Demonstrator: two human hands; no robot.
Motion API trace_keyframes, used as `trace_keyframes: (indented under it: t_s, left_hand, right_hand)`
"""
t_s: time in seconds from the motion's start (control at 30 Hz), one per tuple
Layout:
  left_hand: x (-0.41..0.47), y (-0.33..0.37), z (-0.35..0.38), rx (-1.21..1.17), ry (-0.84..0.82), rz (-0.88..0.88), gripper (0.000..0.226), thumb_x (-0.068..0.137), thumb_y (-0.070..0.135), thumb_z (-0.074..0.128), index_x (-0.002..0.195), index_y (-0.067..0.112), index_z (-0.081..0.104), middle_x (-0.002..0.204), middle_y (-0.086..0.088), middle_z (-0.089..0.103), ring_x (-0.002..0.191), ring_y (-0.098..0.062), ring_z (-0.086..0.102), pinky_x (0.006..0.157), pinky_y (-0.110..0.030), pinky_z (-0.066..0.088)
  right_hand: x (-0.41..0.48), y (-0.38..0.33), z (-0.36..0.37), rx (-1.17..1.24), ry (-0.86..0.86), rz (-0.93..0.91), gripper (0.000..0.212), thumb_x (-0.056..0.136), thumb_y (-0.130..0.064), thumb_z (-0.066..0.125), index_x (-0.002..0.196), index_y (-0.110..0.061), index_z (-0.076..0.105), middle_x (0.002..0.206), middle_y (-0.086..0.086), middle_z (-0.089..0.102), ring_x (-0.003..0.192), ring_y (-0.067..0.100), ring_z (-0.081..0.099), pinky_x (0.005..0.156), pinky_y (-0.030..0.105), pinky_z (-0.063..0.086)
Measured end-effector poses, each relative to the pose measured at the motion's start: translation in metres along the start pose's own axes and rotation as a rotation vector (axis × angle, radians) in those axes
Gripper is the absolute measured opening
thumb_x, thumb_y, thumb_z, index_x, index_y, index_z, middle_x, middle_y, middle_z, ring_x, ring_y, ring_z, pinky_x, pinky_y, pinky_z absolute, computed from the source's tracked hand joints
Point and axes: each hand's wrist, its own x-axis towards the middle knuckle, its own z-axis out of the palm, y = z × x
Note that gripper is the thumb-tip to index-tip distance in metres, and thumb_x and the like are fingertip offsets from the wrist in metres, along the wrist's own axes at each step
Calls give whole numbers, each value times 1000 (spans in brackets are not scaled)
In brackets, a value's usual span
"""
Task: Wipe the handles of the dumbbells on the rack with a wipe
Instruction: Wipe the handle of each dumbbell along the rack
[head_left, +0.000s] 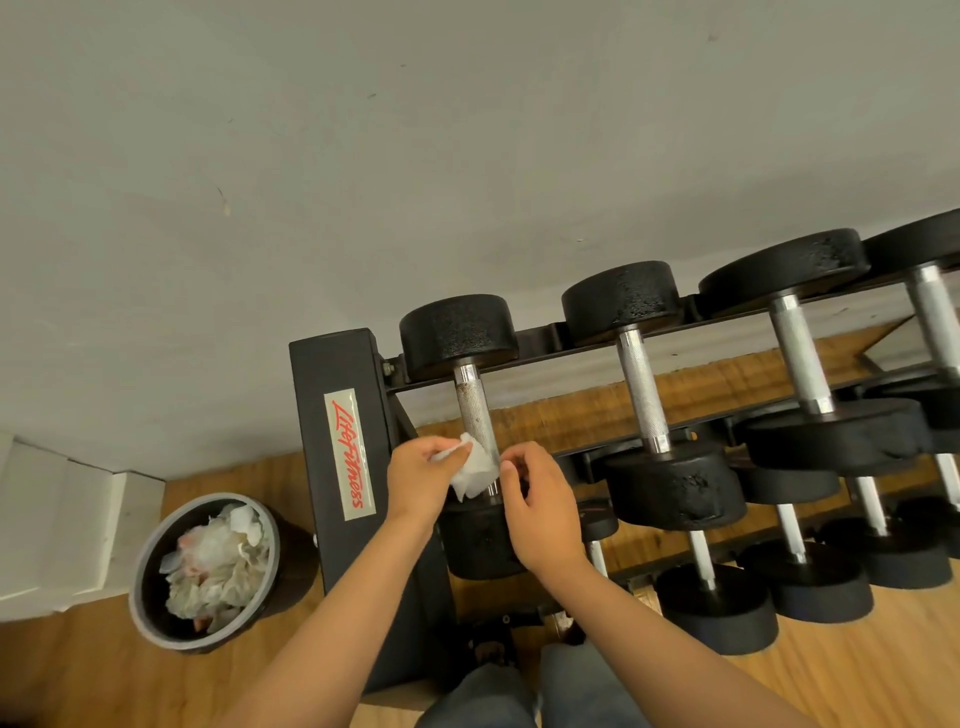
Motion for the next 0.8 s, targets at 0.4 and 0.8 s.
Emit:
trace_keyframes:
  t_s: [0.4,0.8]
  left_hand:
    - [-6,-11,-7,68,-122,-34,5,85,17,73,81,14,76,81,1,69,84,-12,63,69,-19,45]
    - [14,7,-6,28,35,56,13,83,16,75,90,6,75,87,-4,68,80,-12,62,59,-7,45]
  right_hand:
    - [0,2,2,43,38,-51,44,93,-53,22,94,-24,55,84,-12,57,80,3,54,68,21,44]
    - [1,1,2,44,20,-15,38,94,-52,27,98,-26,54,87,-13,57,84,1,56,71,18,43]
